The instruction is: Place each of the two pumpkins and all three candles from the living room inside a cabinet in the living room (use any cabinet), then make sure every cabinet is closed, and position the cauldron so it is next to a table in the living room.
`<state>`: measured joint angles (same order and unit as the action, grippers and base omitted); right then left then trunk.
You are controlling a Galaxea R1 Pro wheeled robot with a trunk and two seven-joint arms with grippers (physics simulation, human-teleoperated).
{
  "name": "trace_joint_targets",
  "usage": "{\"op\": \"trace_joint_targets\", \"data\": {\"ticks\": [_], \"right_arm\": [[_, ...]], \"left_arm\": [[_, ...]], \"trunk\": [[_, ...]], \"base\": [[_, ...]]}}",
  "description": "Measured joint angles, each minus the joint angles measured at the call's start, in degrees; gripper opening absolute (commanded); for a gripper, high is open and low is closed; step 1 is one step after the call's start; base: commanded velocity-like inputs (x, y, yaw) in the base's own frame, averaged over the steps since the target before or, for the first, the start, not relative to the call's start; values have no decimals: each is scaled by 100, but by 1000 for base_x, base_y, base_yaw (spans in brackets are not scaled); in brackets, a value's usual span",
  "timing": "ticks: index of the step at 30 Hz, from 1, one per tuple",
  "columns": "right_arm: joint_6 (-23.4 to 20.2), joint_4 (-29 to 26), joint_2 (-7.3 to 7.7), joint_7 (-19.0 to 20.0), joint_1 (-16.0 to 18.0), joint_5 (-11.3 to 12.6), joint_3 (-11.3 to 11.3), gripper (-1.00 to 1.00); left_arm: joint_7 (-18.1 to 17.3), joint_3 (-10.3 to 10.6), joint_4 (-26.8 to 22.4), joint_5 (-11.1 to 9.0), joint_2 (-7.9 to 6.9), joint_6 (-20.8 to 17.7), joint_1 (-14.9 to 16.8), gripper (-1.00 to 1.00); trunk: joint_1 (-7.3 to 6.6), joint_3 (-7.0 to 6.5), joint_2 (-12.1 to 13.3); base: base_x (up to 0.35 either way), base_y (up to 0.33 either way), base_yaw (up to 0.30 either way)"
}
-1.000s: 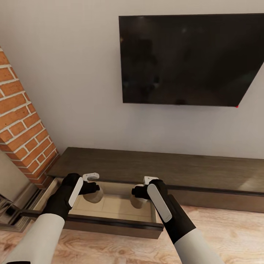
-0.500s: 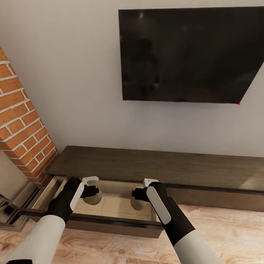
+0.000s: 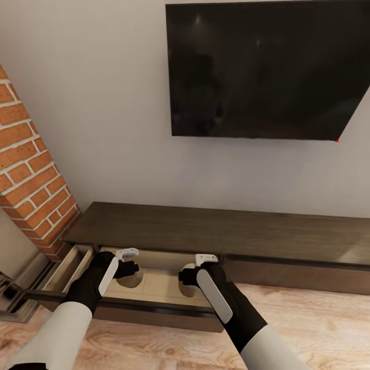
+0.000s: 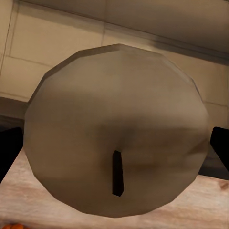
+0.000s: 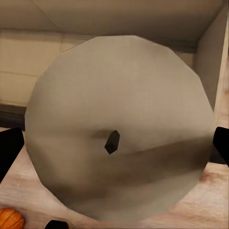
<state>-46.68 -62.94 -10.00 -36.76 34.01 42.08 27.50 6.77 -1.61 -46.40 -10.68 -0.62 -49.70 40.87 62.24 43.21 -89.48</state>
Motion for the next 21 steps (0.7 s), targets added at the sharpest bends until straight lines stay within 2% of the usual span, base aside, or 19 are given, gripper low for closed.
{"op": "trace_joint_targets", "data": {"ticks": [6, 8, 14, 19, 21], "right_arm": [[273, 6, 0, -11, 1, 13, 102, -100], [291, 2, 0, -18, 2, 11, 108, -100], [309, 11, 0, -13, 8, -4, 114, -100], [333, 177, 1, 2, 8, -52, 107, -100], [441, 211, 0, 3, 9, -50, 107, -100]], "left_arm": [[0, 3, 0, 0, 23, 3, 0, -100], [2, 3, 0, -3, 25, 4, 0, -100], [7, 6, 0, 0, 35, 4, 0, -100], [8, 15, 0, 11, 114, 10, 0, -100], [8, 18, 0, 11, 125, 17, 0, -100]], "trunk": [[110, 90, -202], [110, 90, -202], [242, 198, -441], [351, 287, -642], [352, 288, -643]], "base": [[0, 0, 0], [0, 0, 0], [0, 0, 0], [0, 0, 0], [0, 0, 0]]}}
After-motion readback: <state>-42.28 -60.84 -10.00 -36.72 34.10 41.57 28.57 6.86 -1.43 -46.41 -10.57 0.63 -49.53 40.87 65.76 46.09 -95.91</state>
